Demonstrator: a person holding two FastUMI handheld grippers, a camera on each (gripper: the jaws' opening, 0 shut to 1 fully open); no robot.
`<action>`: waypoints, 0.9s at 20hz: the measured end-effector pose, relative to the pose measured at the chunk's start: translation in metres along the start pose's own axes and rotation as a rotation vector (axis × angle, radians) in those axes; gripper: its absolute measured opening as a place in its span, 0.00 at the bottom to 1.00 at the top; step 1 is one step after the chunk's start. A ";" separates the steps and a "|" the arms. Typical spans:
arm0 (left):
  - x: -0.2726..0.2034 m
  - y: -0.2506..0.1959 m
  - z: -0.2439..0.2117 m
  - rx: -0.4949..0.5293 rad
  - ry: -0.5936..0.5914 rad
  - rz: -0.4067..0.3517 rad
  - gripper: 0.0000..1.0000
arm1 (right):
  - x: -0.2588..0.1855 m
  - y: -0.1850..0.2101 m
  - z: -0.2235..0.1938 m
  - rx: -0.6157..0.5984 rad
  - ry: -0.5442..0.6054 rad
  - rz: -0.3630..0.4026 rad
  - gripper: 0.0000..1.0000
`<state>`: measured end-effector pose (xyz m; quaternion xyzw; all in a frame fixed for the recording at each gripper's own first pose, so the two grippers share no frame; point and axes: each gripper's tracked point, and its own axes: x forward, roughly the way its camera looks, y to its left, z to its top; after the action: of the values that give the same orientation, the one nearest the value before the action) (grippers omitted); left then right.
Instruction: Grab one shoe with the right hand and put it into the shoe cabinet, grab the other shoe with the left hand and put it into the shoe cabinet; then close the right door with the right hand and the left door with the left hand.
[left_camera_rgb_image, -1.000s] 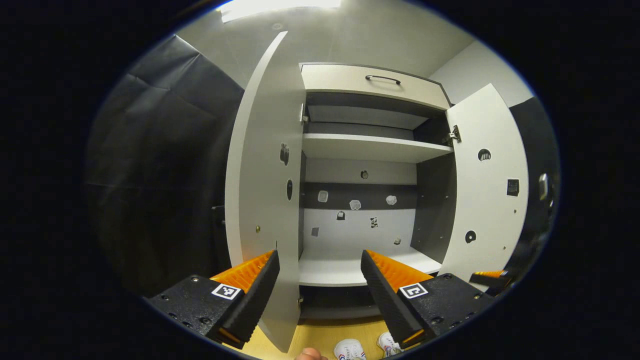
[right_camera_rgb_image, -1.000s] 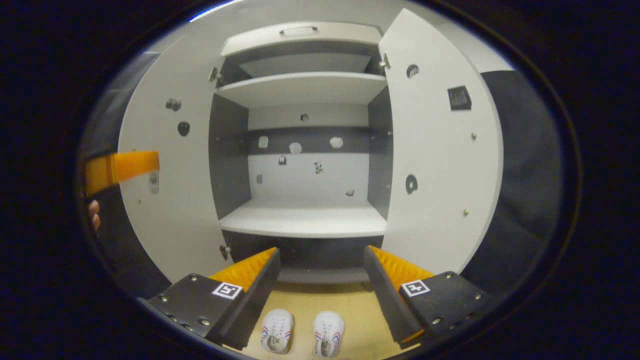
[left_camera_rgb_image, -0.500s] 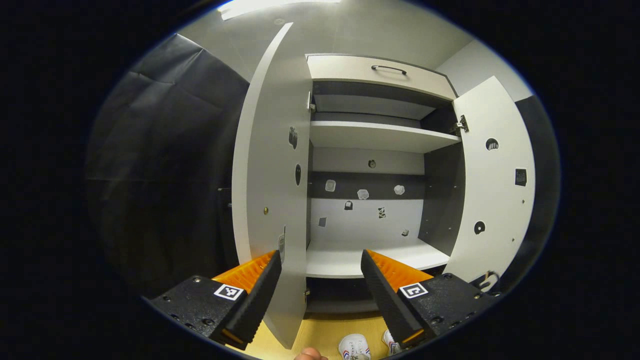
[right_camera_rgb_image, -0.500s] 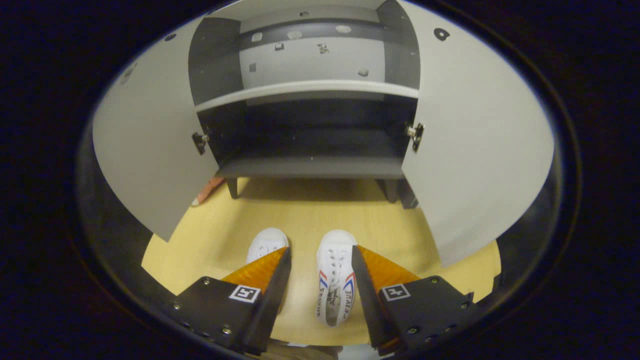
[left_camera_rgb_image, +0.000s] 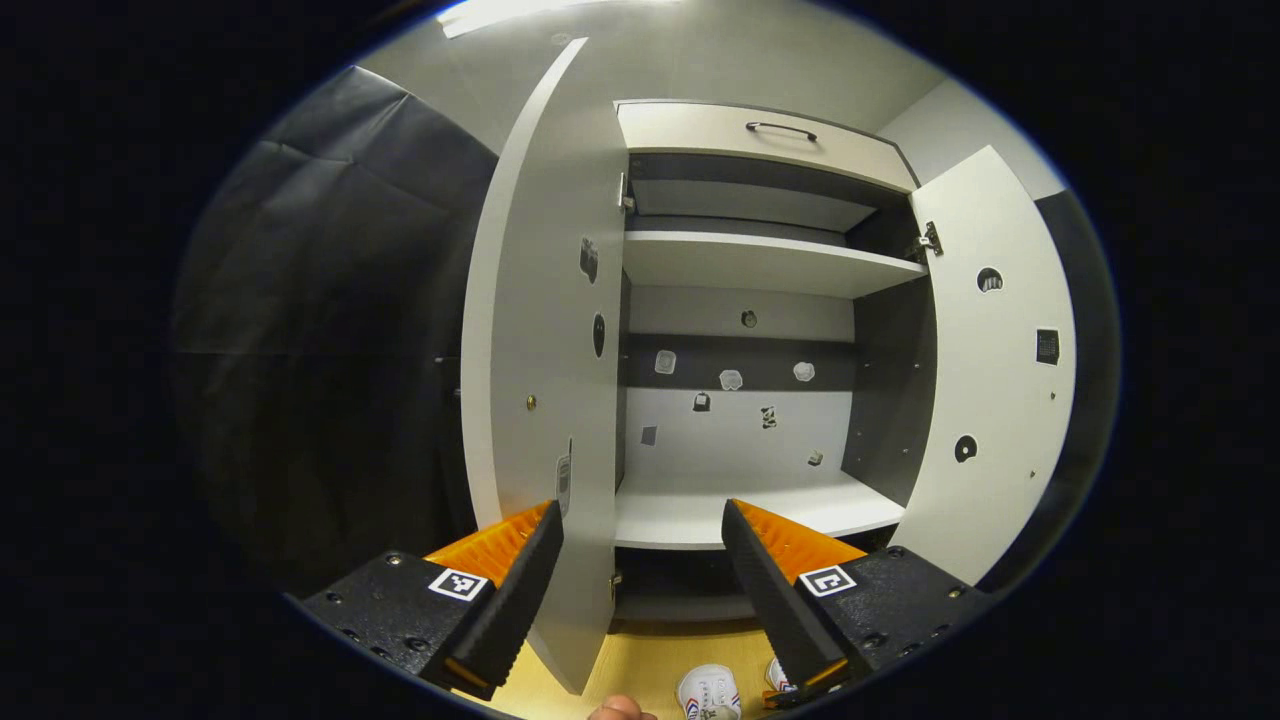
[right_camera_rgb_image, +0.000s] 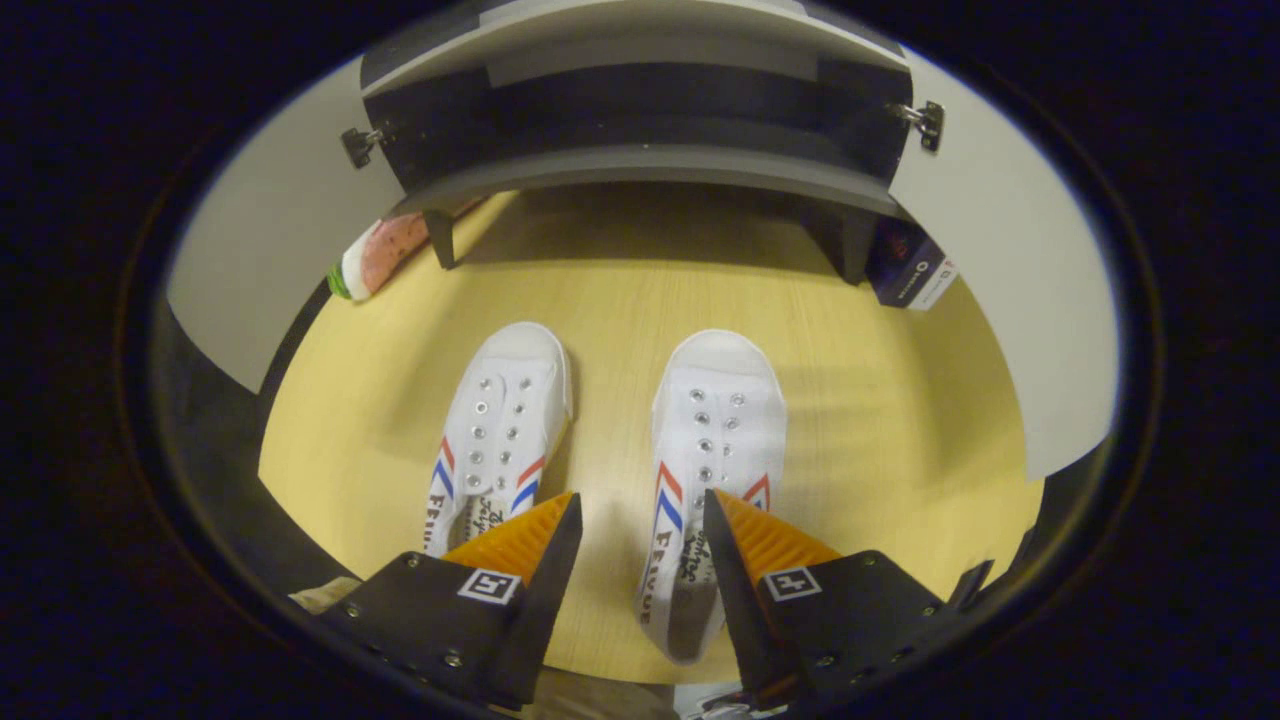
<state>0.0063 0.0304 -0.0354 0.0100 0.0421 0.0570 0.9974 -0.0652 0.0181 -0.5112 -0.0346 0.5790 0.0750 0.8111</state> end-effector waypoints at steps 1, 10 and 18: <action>0.000 0.000 0.000 -0.002 0.000 0.001 0.98 | 0.006 -0.001 -0.001 -0.004 0.022 -0.004 0.73; 0.000 0.000 0.001 -0.003 -0.005 0.003 0.97 | 0.031 -0.009 -0.009 -0.131 0.014 -0.097 0.52; -0.002 -0.001 -0.002 -0.005 0.004 -0.016 0.97 | 0.034 -0.018 0.000 -0.084 -0.236 -0.142 0.04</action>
<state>0.0038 0.0295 -0.0374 0.0069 0.0442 0.0492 0.9978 -0.0518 0.0033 -0.5442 -0.1004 0.4721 0.0453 0.8746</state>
